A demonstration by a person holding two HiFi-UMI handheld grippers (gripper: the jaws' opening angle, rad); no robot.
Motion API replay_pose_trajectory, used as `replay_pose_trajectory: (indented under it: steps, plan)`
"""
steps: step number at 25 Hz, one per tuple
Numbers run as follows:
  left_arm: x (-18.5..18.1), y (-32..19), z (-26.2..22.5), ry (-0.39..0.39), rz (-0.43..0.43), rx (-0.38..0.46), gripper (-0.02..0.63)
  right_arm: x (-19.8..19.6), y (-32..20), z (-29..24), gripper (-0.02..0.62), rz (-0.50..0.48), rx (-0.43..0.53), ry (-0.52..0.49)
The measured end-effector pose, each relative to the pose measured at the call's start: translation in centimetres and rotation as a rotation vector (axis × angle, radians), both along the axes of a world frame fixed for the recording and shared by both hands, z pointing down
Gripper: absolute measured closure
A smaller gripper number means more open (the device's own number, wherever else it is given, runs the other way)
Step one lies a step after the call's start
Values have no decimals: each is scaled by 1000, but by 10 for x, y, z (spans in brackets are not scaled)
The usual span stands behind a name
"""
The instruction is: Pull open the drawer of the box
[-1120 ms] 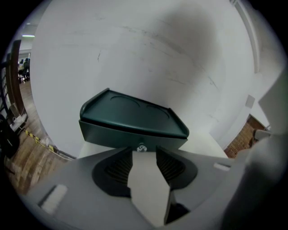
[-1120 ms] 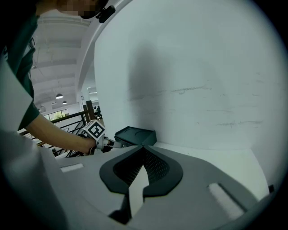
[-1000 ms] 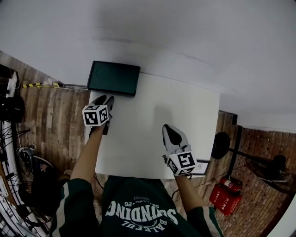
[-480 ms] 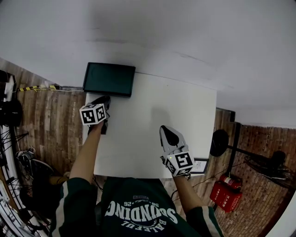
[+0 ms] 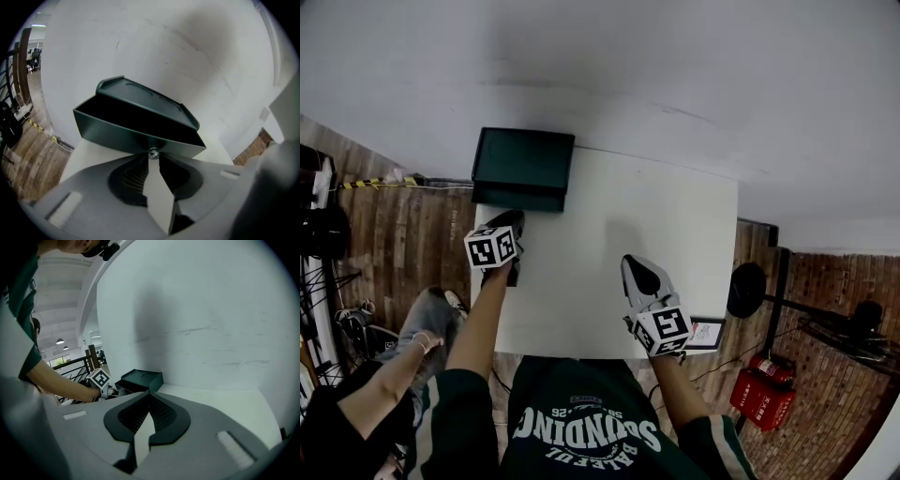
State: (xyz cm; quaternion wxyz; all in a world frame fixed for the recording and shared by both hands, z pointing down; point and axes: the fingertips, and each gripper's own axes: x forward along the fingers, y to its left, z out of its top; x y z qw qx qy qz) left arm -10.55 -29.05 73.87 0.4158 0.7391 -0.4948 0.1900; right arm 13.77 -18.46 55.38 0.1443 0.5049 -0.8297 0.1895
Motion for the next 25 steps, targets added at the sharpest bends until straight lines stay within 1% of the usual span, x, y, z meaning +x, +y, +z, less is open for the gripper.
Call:
replay_pose_trajectory:
  steps: [11,22,25]
  plan:
    - [-7,43,1,-13,-7,-26,479,-3,19,-6,594,-12,10,-11]
    - [-11,63,10,-29,-9,-64,479,8,37,-8,594,-4,16,-14]
    - [-12,63,9,-32,-2,-62,479,10,40,-8,594,-1,17,-19]
